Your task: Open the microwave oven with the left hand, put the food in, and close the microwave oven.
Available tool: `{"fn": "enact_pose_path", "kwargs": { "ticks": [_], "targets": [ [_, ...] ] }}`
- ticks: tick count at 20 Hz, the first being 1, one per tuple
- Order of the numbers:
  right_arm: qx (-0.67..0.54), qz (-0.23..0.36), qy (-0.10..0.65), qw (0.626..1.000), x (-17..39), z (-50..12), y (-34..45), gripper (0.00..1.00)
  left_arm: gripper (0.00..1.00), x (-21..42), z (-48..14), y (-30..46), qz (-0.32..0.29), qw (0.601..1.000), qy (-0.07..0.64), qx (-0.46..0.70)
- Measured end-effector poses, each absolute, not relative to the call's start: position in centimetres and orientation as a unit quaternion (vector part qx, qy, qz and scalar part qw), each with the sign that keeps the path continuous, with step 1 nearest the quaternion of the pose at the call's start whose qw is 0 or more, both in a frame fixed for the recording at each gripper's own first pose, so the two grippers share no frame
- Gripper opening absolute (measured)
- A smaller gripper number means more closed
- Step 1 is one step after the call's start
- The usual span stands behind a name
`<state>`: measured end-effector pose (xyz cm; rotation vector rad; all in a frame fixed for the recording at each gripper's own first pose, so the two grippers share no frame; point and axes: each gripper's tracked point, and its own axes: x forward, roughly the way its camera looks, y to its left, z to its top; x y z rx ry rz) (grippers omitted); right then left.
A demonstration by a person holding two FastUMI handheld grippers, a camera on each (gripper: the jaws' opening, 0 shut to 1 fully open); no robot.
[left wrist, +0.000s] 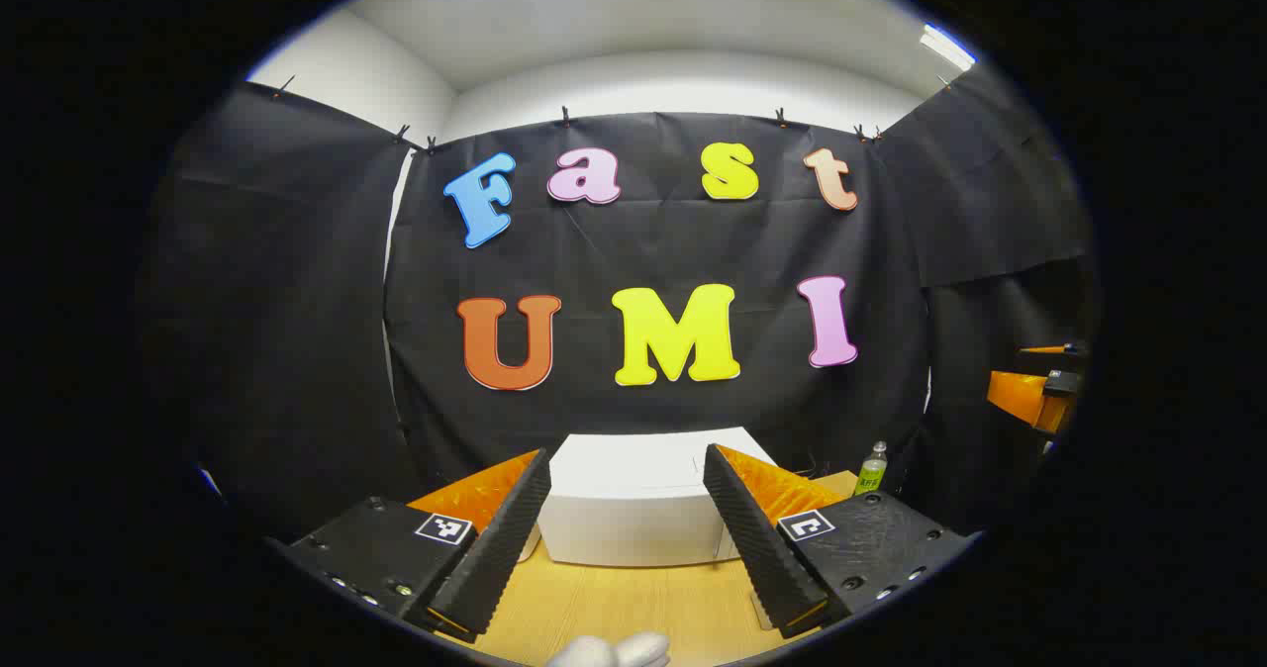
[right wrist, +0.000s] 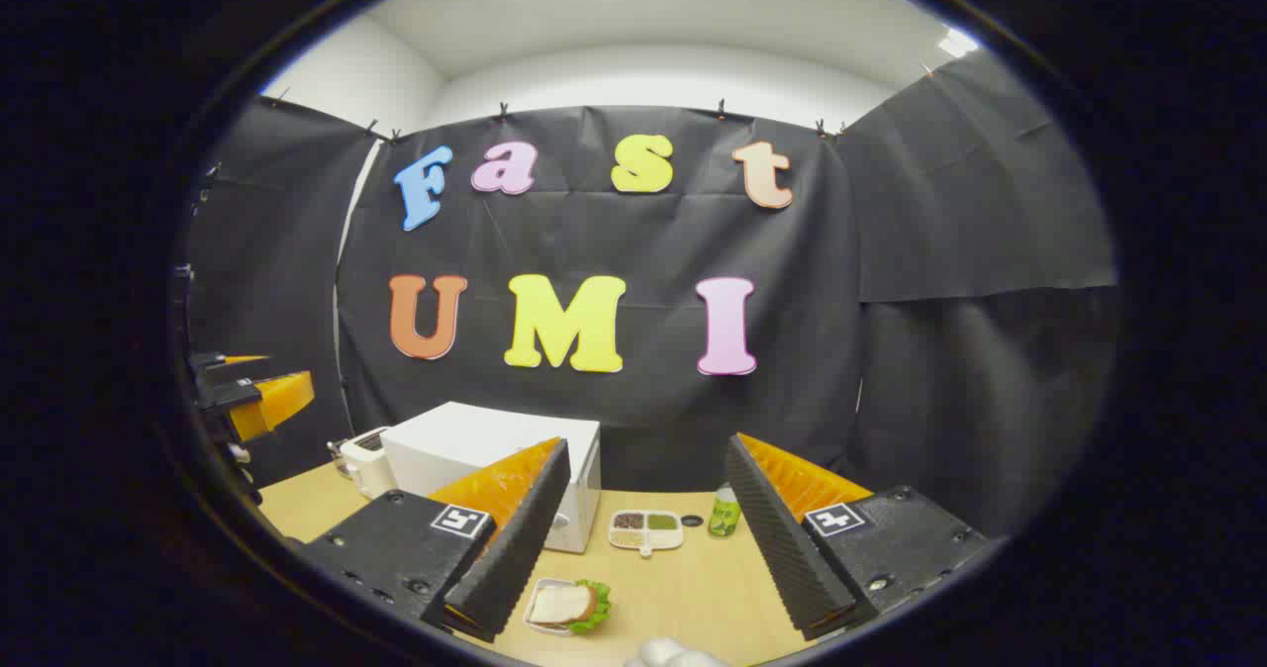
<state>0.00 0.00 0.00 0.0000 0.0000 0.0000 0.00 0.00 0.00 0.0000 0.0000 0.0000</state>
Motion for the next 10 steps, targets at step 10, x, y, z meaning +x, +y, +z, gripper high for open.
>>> {"fn": "enact_pose_path", "kwargs": {
  "ticks": [10],
  "targets": [
    [-0.005, -0.009, -0.001, 1.0, 1.3, 0.3, 0.3, 1.0, 1.0, 2.1, -1.0, 0.4, -0.005, 1.0, 0.004, 0.004]
  ]
}}
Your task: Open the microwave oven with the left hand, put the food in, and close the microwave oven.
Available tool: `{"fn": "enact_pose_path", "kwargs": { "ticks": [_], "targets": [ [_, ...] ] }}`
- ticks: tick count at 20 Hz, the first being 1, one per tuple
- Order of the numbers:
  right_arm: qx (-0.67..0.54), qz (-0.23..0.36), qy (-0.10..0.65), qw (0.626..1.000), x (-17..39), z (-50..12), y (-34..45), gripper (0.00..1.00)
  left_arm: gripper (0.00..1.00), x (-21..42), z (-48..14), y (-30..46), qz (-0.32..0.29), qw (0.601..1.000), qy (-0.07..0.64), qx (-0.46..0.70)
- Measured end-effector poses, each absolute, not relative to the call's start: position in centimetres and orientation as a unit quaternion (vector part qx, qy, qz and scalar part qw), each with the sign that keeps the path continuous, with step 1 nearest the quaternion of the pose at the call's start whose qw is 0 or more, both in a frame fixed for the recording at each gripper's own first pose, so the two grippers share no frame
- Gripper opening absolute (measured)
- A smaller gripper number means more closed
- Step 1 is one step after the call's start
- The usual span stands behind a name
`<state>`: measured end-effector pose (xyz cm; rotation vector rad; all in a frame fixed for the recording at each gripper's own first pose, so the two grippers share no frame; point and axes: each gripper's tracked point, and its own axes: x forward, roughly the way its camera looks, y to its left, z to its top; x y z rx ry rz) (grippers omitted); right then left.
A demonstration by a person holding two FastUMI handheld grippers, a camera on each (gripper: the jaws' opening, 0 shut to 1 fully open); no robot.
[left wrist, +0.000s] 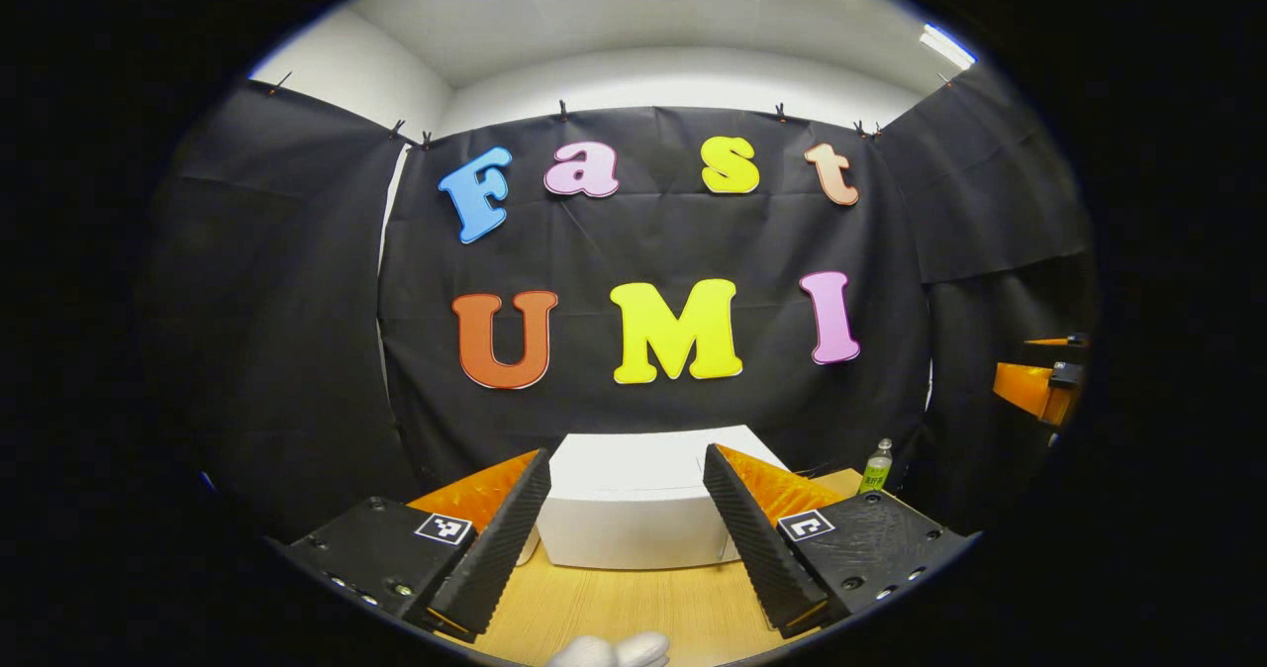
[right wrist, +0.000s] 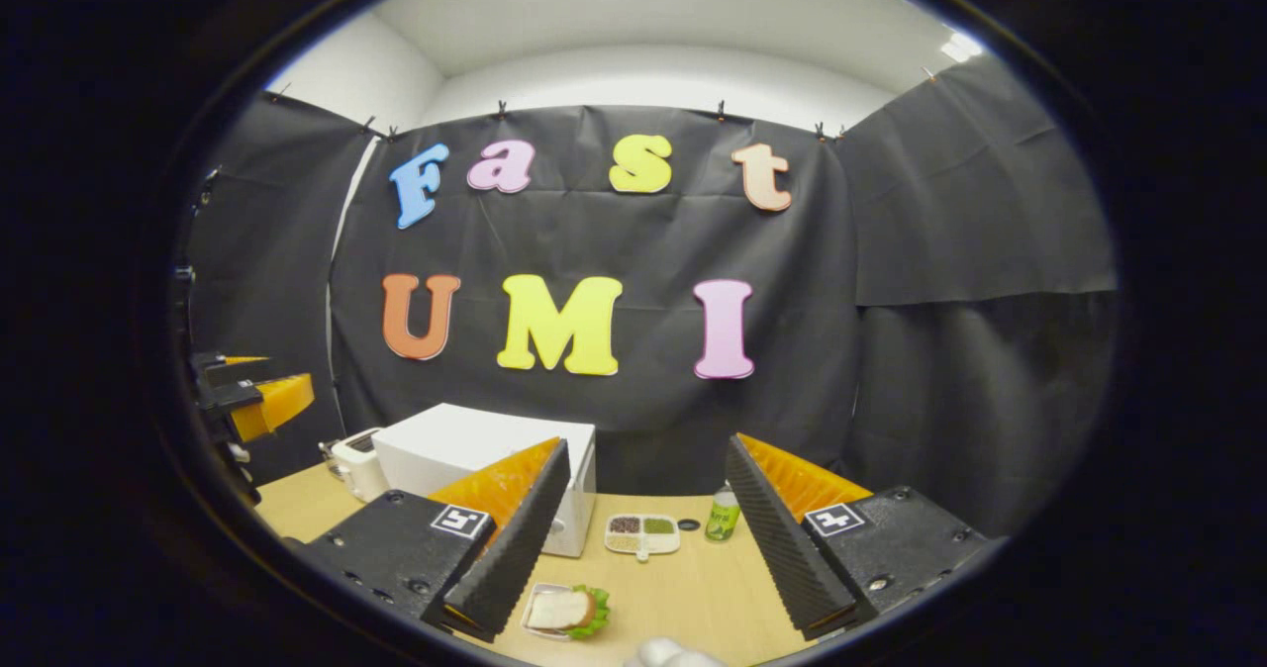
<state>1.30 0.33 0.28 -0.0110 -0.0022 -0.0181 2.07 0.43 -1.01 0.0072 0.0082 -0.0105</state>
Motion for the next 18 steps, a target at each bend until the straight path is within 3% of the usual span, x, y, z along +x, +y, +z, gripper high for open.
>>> {"fn": "enact_pose_path", "kwargs": {
  "ticks": [1, 2, 3, 4, 5, 6, 7, 8, 9, 10, 13, 14, 15, 16, 17, 18],
  "targets": [
    [-0.007, -0.009, 0.0, 1.0, 1.5, 0.3, 0.4, 0.92, 1.0, 2.4, -1.2, 0.5, -0.005, 1.0, 0.007, 0.004],
    [-0.008, -0.009, -0.001, 1.0, 1.6, 0.4, 0.5, 1.0, 0.96, 2.6, -1.4, 0.4, -0.006, 1.0, 0.008, 0.003],
    [-0.008, -0.008, -0.001, 1.0, 1.7, 0.5, 0.5, 1.0, 0.96, 2.8, -1.7, 0.3, -0.006, 1.0, 0.009, 0.003],
    [-0.007, -0.008, -0.002, 1.0, 1.8, 0.5, 0.5, 0.92, 0.96, 3.0, -2.0, 0.1, -0.008, 1.0, 0.009, 0.004],
    [-0.006, -0.007, -0.001, 1.0, 1.9, 0.5, 0.4, 0.92, 0.96, 3.5, -2.4, -0.1, -0.007, 1.0, 0.008, 0.006],
    [-0.005, -0.008, -0.001, 1.0, 2.0, 0.6, 0.3, 1.0, 0.96, 3.9, -3.2, -0.4, -0.01, 1.0, 0.011, 0.007],
    [-0.004, -0.009, -0.001, 1.0, 2.1, 0.6, 0.1, 1.0, 0.96, 4.5, -3.8, -1.1, -0.018, 1.0, 0.007, 0.006],
    [-0.005, -0.011, 0.0, 1.0, 2.2, 0.7, -0.1, 0.92, 0.96, 5.1, -4.6, -1.8, -0.023, 1.0, 0.006, 0.006],
    [-0.01, -0.015, 0.0, 1.0, 2.0, 0.8, -0.5, 1.0, 0.96, 5.8, -5.7, -2.5, -0.03, 1.0, 0.008, 0.004],
    [-0.016, -0.019, -0.003, 1.0, 1.9, 1.1, -1.0, 0.92, 0.96, 6.5, -6.8, -3.3, -0.036, 0.999, 0.01, 0.001],
    [-0.022, -0.029, -0.006, 0.999, 1.5, 1.5, -1.8, 0.92, 0.96, 8.9, -10.8, -6.4, -0.059, 0.998, 0.025, -0.02],
    [-0.026, -0.033, -0.005, 0.999, 1.3, 1.6, -2.1, 1.0, 0.96, 9.8, -12.1, -7.4, -0.064, 0.997, 0.032, -0.021],
    [-0.031, -0.038, -0.004, 0.999, 1.1, 1.6, -2.6, 1.0, 0.96, 10.7, -13.5, -8.3, -0.068, 0.997, 0.04, -0.015],
    [-0.034, -0.045, -0.002, 0.998, 0.9, 1.7, -3.0, 0.92, 0.96, 11.8, -14.9, -9.1, -0.071, 0.996, 0.046, -0.01],
    [-0.037, -0.05, -0.001, 0.998, 0.7, 1.6, -3.3, 0.94, 1.0, 12.7, -16.4, -10.1, -0.076, 0.996, 0.055, -0.01],
    [-0.041, -0.056, 0.004, 0.998, 0.4, 1.4, -3.6, 0.95, 0.97, 13.7, -17.7, -11.1, -0.081, 0.995, 0.058, -0.006]
  ]
}}
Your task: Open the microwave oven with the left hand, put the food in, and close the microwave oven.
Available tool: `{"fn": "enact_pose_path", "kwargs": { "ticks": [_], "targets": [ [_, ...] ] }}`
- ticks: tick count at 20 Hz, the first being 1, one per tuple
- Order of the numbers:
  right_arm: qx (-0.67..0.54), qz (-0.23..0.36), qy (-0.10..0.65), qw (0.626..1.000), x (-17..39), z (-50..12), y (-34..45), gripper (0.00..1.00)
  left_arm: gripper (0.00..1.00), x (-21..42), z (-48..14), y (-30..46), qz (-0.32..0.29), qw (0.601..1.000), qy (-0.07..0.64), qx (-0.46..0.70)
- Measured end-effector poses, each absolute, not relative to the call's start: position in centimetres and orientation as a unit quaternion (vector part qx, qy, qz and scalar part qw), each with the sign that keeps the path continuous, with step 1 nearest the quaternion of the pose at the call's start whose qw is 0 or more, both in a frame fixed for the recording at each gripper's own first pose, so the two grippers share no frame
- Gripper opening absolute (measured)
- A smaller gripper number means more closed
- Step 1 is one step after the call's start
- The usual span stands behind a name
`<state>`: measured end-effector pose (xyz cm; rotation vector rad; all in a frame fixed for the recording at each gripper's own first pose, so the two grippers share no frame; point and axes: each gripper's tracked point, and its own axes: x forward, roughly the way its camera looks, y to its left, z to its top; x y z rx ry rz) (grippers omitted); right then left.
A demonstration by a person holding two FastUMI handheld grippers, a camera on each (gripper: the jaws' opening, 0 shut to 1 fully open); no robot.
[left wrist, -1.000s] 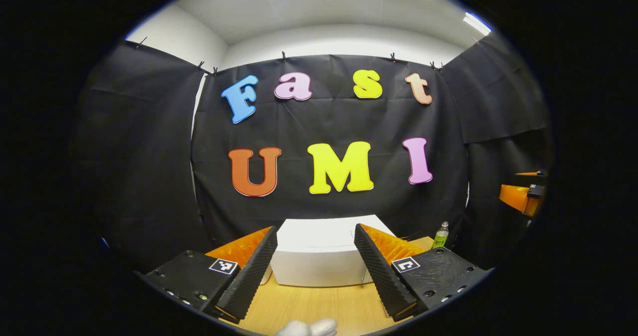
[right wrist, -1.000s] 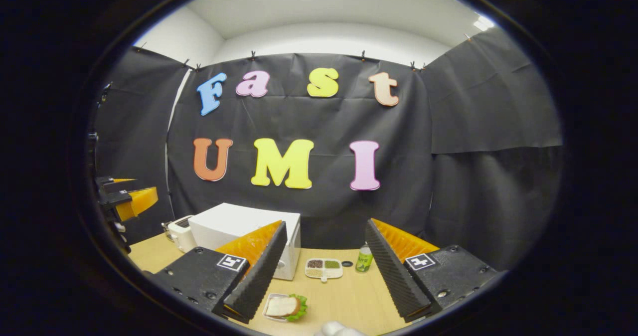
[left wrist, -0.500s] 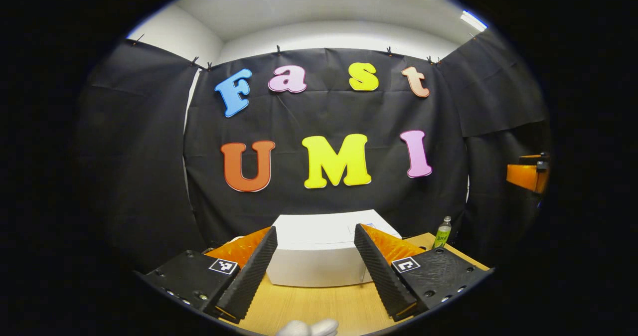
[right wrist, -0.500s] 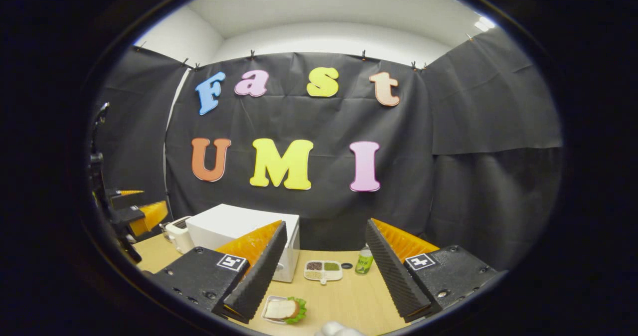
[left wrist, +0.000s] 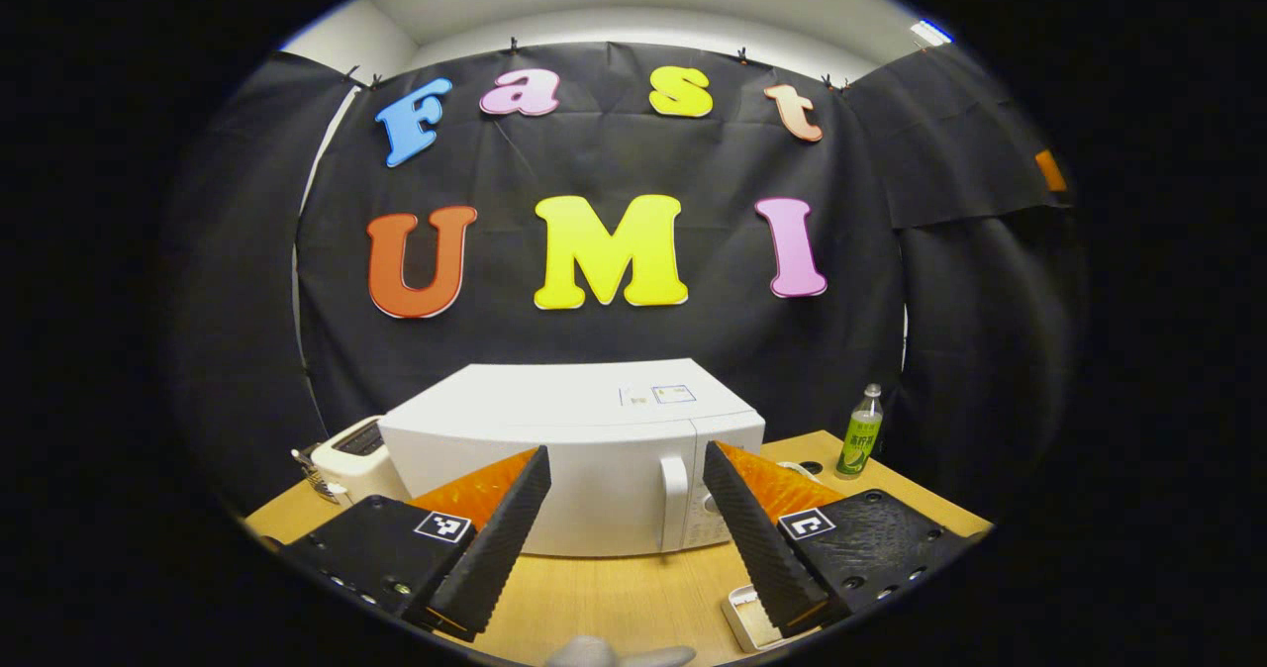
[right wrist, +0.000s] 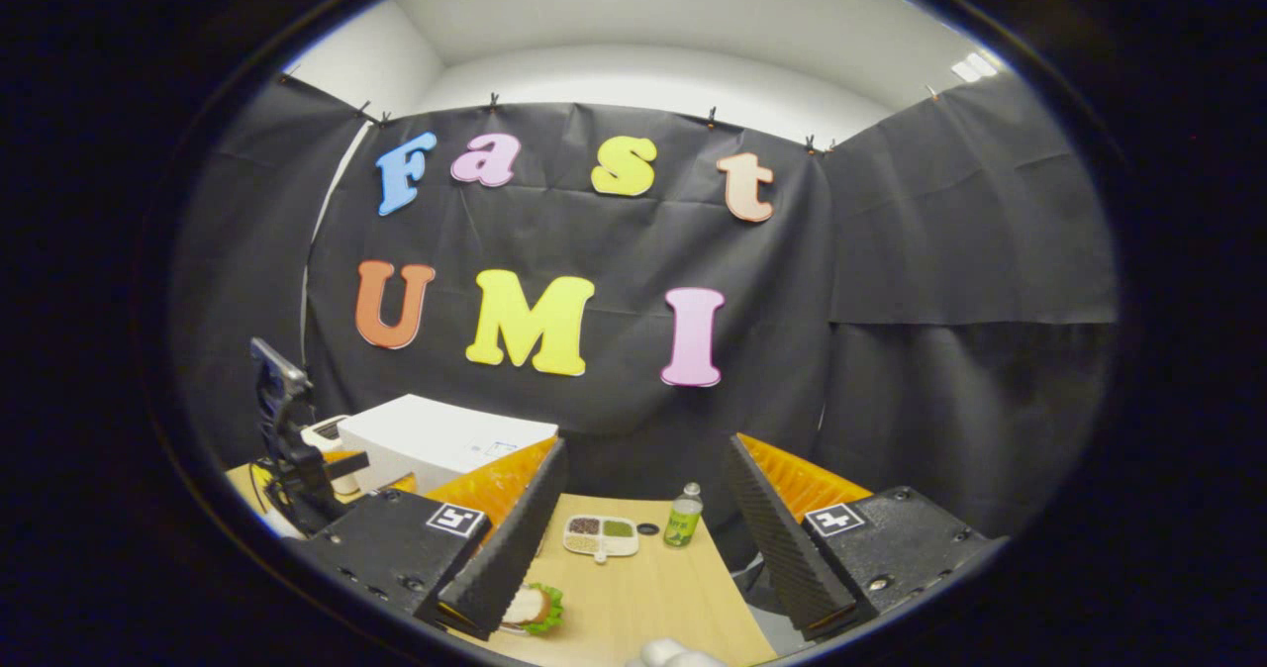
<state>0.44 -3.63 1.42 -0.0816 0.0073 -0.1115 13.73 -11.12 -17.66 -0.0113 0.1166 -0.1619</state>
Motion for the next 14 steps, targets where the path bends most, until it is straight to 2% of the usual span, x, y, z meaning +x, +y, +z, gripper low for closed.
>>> {"fn": "enact_pose_path", "kwargs": {
  "ticks": [1, 2, 3, 4, 7, 9, 10, 11, 12, 13, 14],
  "targets": [
    [-0.046, -0.062, 0.009, 0.997, 0.2, 1.2, -4.0, 1.0, 0.97, 14.6, -19.2, -12.0, -0.084, 0.994, 0.067, -0.001],
    [-0.05, -0.068, 0.014, 0.996, -0.1, 0.9, -4.5, 0.96, 0.96, 15.5, -20.5, -12.8, -0.087, 0.994, 0.074, 0.002],
    [-0.053, -0.073, 0.021, 0.996, -0.4, 0.6, -4.8, 1.0, 0.96, 16.5, -21.8, -13.6, -0.088, 0.993, 0.081, 0.002],
    [-0.054, -0.079, 0.028, 0.995, -0.6, 0.3, -5.2, 0.96, 0.96, 17.7, -23.2, -14.4, -0.087, 0.992, 0.089, -0.002],
    [-0.054, -0.1, 0.048, 0.992, -1.2, -0.6, -6.5, 0.96, 0.96, 20.0, -26.5, -16.0, -0.089, 0.989, 0.118, 0.005],
    [-0.057, -0.113, 0.053, 0.99, -1.5, -0.9, -7.2, 0.96, 0.86, 20.9, -27.0, -16.5, -0.091, 0.99, 0.112, 0.005],
    [-0.059, -0.118, 0.056, 0.99, -1.7, -1.1, -7.5, 0.96, 0.77, 21.3, -27.2, -16.7, -0.092, 0.99, 0.109, 0.004],
    [-0.059, -0.121, 0.06, 0.989, -1.8, -1.2, -7.7, 1.0, 0.74, 21.6, -27.5, -17.1, -0.099, 0.989, 0.111, 0.001],
    [-0.059, -0.124, 0.063, 0.988, -1.9, -1.4, -7.9, 1.0, 0.61, 21.8, -27.7, -17.2, -0.098, 0.989, 0.113, -0.002],
    [-0.058, -0.127, 0.065, 0.988, -2.0, -1.4, -8.0, 0.96, 0.66, 22.1, -27.5, -16.5, -0.08, 0.991, 0.107, 0.005],
    [-0.058, -0.127, 0.066, 0.988, -2.2, -1.5, -8.0, 1.0, 0.47, 22.4, -27.8, -15.8, -0.074, 0.991, 0.113, 0.005]
  ]
}}
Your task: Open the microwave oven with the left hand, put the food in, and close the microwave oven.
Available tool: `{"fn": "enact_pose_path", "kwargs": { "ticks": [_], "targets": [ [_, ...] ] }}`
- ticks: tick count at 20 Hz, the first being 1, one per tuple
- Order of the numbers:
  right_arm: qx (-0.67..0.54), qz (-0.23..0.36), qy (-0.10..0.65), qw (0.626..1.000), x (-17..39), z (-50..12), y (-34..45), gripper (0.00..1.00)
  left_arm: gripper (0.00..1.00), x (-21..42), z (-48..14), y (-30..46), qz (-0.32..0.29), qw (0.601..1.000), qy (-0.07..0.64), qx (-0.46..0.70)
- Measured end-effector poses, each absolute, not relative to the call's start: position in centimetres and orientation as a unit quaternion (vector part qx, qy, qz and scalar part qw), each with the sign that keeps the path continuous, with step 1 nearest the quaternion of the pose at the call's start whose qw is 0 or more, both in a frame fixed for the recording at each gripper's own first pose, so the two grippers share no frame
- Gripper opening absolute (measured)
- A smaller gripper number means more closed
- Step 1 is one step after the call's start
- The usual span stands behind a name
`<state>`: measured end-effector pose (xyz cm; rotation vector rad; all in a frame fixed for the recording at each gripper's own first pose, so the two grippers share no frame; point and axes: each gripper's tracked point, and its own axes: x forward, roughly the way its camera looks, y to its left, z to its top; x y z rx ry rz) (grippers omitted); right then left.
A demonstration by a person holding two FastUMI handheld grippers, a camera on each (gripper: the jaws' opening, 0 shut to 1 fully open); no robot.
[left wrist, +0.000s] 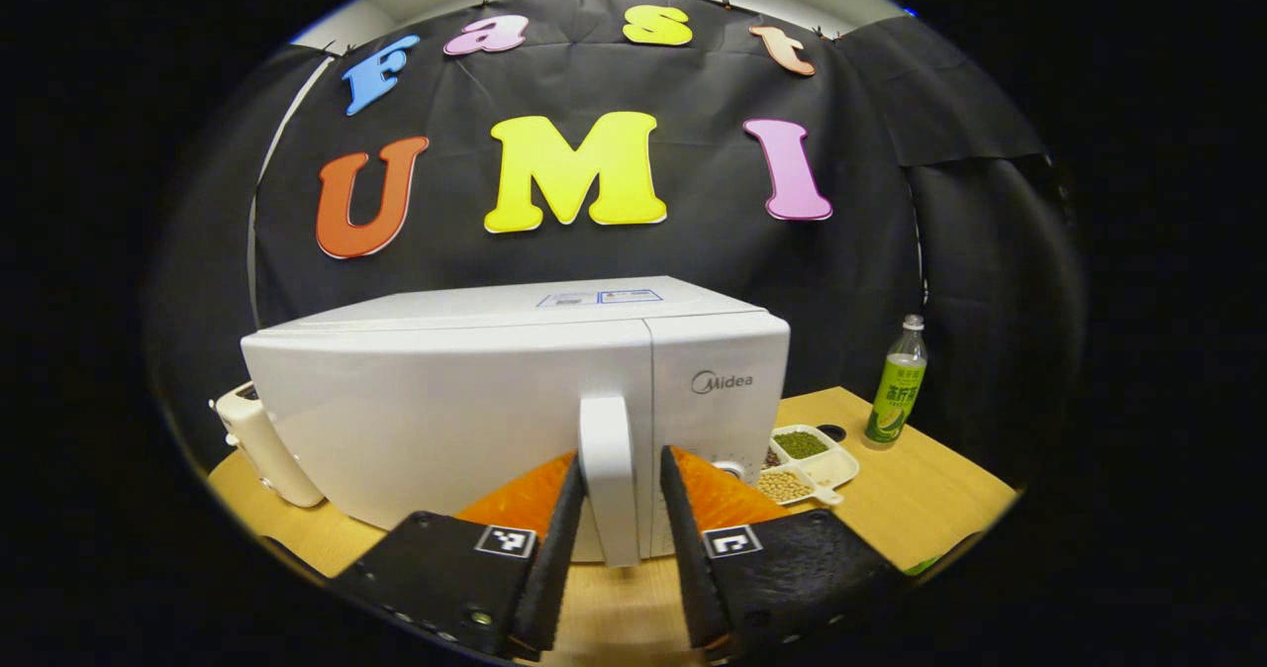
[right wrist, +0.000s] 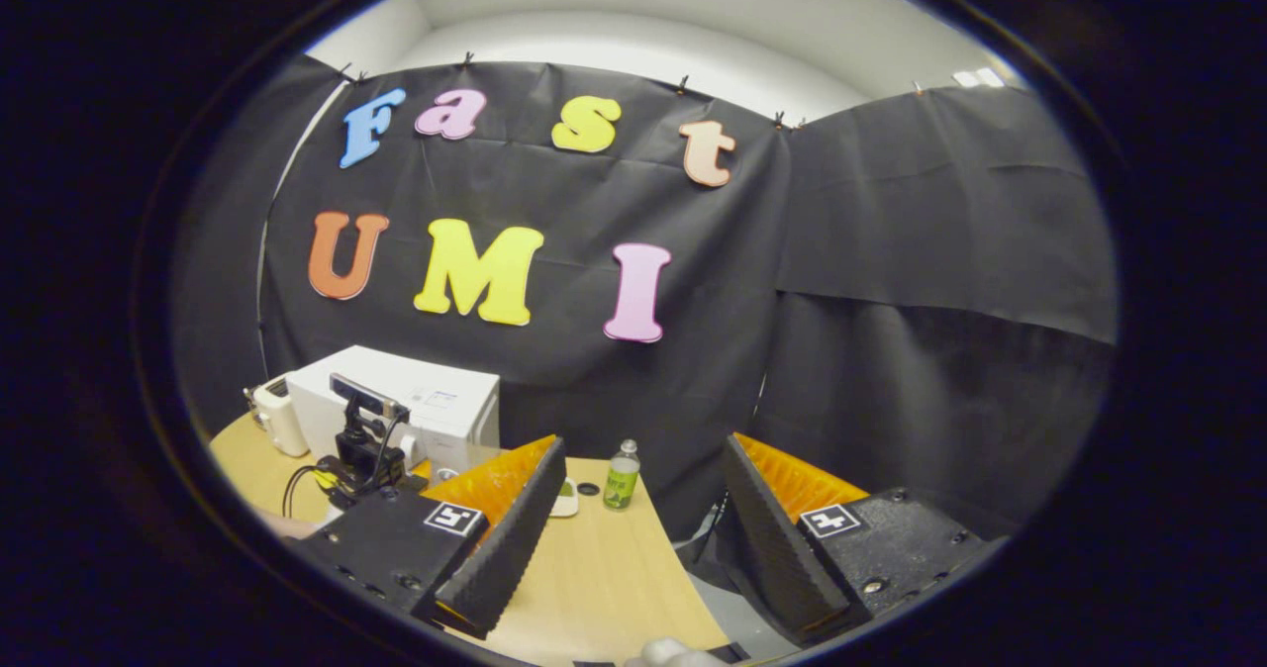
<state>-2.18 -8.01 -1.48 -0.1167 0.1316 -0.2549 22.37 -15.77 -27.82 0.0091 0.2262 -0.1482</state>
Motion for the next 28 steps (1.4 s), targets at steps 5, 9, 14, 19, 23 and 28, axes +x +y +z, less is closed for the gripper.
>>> {"fn": "enact_pose_path", "kwargs": {
  "ticks": [5, 9, 14, 19, 23, 28],
  "targets": [
    [-0.053, -0.121, 0.07, 0.989, -2.2, -1.5, -7.7, 1.0, 0.12, 22.3, -27.9, -16.1, -0.093, 0.988, 0.121, -0.021],
    [-0.045, -0.107, 0.07, 0.991, -1.8, -1.4, -6.7, 0.96, 0.09, 21.9, -28.1, -16.3, -0.106, 0.984, 0.14, -0.036],
    [-0.066, -0.085, 0.056, 0.993, -1.4, -0.8, -5.2, 0.96, 0.05, 18.7, -27.7, -15.5, -0.126, 0.984, 0.127, -0.021],
    [-0.062, -0.043, 0.064, 0.995, -0.9, -1.4, -2.5, 0.96, 0.06, 15.3, -27.8, -14.1, -0.165, 0.976, 0.142, -0.025],
    [-0.064, -0.017, 0.066, 0.996, -1.0, -1.5, -1.2, 1.0, 0.58, 15.2, -24.5, -10.5, -0.128, 0.988, 0.083, 0.019],
    [-0.06, -0.004, 0.063, 0.996, -1.4, -1.9, -0.8, 1.0, 0.96, 13.9, -24.4, -9.9, -0.135, 0.986, 0.088, 0.032]
  ]
}}
